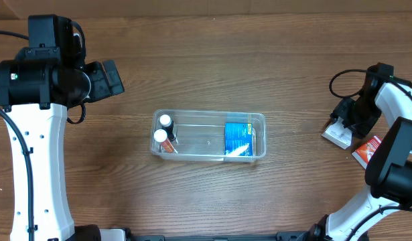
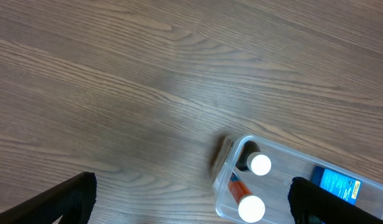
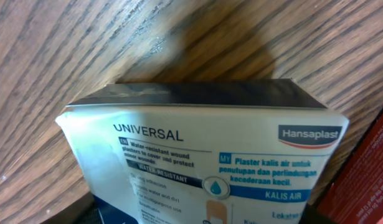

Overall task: Pack container
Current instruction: 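Place the white box in the container beside the blue box, then grasp the red Panadol box with the right gripper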

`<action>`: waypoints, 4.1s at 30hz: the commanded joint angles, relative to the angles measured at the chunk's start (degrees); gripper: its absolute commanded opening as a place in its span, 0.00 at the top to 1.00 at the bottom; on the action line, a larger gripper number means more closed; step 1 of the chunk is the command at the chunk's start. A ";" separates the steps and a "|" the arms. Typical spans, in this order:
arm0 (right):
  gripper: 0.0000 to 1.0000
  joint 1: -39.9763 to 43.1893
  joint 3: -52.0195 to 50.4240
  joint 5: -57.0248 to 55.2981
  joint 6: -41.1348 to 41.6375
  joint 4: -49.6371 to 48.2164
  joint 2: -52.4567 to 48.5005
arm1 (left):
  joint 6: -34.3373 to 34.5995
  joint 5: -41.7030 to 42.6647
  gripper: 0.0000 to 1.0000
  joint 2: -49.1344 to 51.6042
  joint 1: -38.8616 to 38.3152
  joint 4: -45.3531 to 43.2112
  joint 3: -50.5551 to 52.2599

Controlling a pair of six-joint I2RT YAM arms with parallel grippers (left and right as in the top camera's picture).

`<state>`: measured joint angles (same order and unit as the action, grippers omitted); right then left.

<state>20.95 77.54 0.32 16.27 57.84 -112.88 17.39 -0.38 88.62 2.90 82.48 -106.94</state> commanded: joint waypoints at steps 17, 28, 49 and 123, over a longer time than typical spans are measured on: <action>0.34 -36.09 14.27 2.14 2.95 9.33 27.17 | -1.09 0.61 0.00 0.26 0.09 -0.28 -0.81; 0.33 -55.52 10.97 0.22 13.64 6.51 22.21 | -1.09 0.61 0.00 0.26 0.09 -0.22 -0.81; 0.29 -62.47 -0.39 2.97 25.73 -4.94 9.22 | -1.11 0.42 0.00 0.26 0.09 -0.20 -0.79; 0.01 14.80 -14.19 -6.60 8.79 -9.42 7.19 | -1.14 0.42 0.00 0.26 0.09 -0.37 -0.79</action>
<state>35.64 63.79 -7.18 25.41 49.10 -105.41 17.39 -0.38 88.64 2.90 82.28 -106.94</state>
